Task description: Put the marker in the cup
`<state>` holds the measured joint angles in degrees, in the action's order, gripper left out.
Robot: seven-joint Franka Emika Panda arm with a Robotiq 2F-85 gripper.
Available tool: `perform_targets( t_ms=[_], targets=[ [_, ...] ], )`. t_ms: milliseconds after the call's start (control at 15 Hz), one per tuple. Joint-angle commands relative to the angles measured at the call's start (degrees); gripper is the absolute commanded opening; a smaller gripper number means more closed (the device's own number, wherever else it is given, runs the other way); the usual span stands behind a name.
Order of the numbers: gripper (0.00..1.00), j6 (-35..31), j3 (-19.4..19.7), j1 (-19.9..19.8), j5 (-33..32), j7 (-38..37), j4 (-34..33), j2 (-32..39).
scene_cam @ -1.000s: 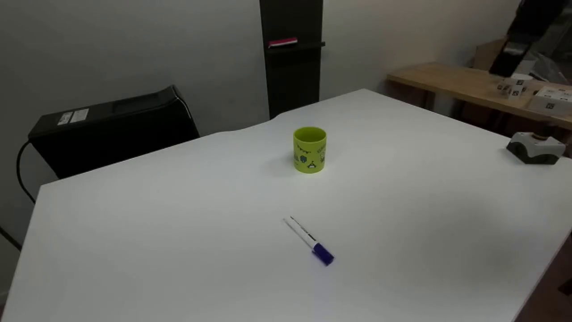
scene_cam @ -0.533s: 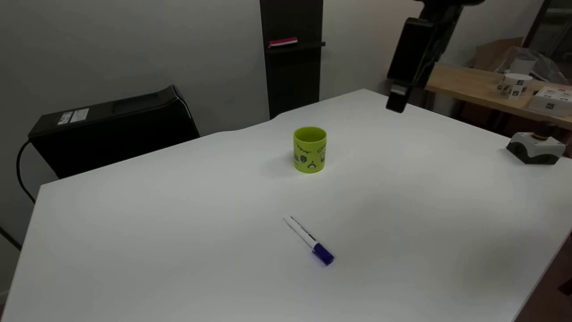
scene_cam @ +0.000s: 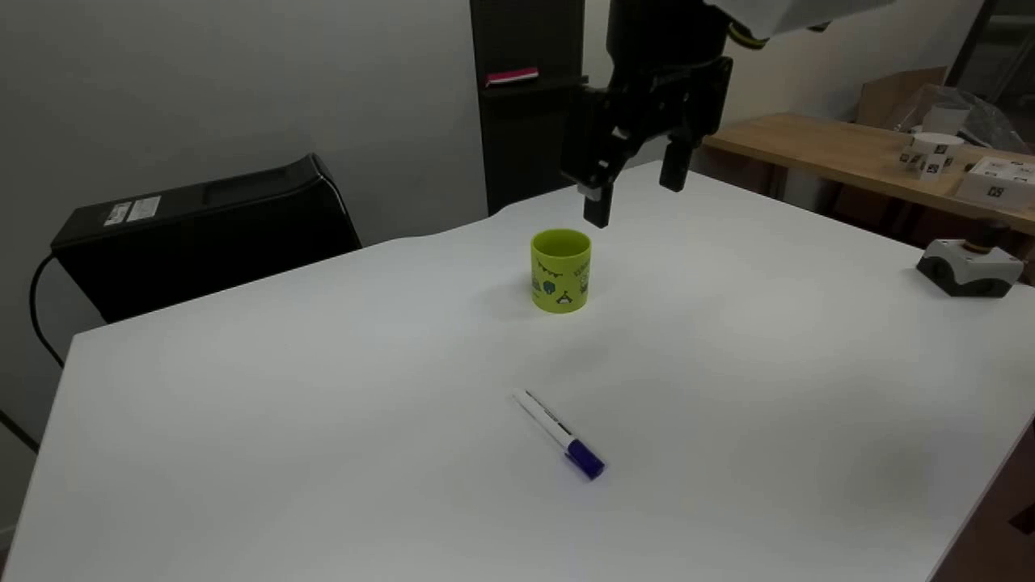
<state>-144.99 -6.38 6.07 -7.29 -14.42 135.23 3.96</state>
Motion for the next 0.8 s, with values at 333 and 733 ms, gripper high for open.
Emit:
perform_targets(
  t_ms=[333,733],
  targets=[
    [1.0,1.0,0.5,1.1,-0.2,-1.4,-2.4,2.6],
    [1.0,1.1,0.5,1.1,-0.3,-1.5,-2.4,2.6]
  ],
)
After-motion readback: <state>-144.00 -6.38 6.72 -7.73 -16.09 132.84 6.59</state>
